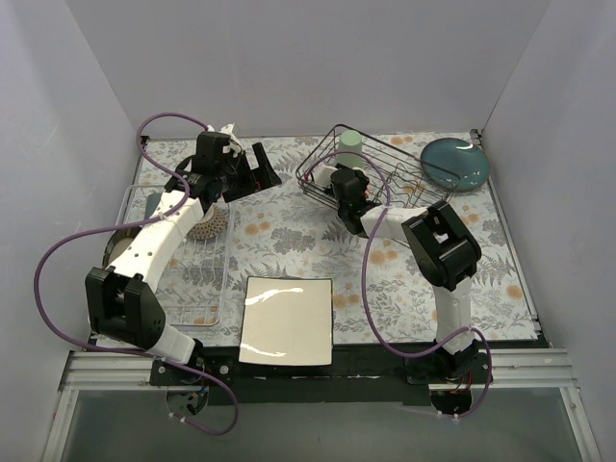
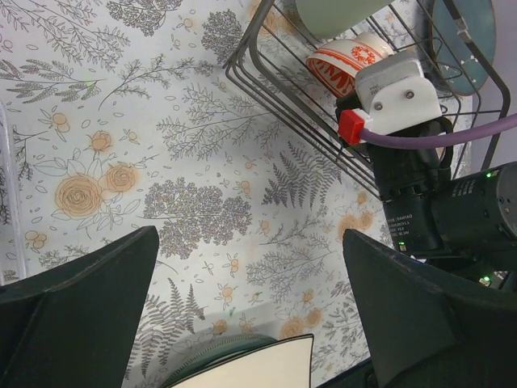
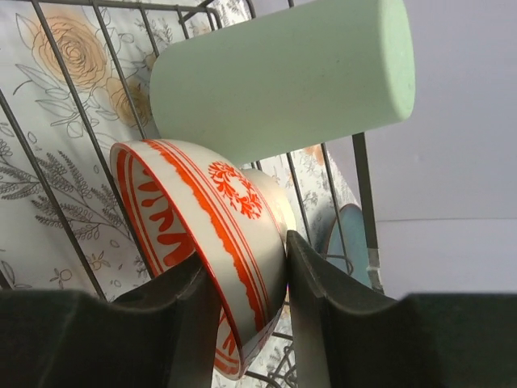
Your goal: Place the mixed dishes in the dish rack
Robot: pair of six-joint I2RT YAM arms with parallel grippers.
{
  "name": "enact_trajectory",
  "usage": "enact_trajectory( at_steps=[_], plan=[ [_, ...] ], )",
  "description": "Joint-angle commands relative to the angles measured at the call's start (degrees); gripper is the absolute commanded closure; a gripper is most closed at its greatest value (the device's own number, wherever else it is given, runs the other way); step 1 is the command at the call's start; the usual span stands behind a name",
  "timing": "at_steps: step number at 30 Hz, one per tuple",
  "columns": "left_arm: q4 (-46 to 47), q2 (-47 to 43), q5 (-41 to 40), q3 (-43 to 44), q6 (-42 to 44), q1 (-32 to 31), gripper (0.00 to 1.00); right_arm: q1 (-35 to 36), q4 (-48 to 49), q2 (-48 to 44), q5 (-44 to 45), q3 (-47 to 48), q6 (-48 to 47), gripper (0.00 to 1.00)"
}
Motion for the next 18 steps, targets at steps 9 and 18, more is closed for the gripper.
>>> enact_trajectory(
  at_steps=[9,18],
  plan=[
    [1.3,-3.0,0.8,-0.2,-0.4,0.6,0.02,1.1,-22.4,-5.1,-7.3,9.1,24.1,0.59],
    [1.4,-2.8,0.8,-0.1,-0.3,0.7,0.02,2.0,-26.1,-5.1,-10.8,8.4,27.0,0.56]
  ],
)
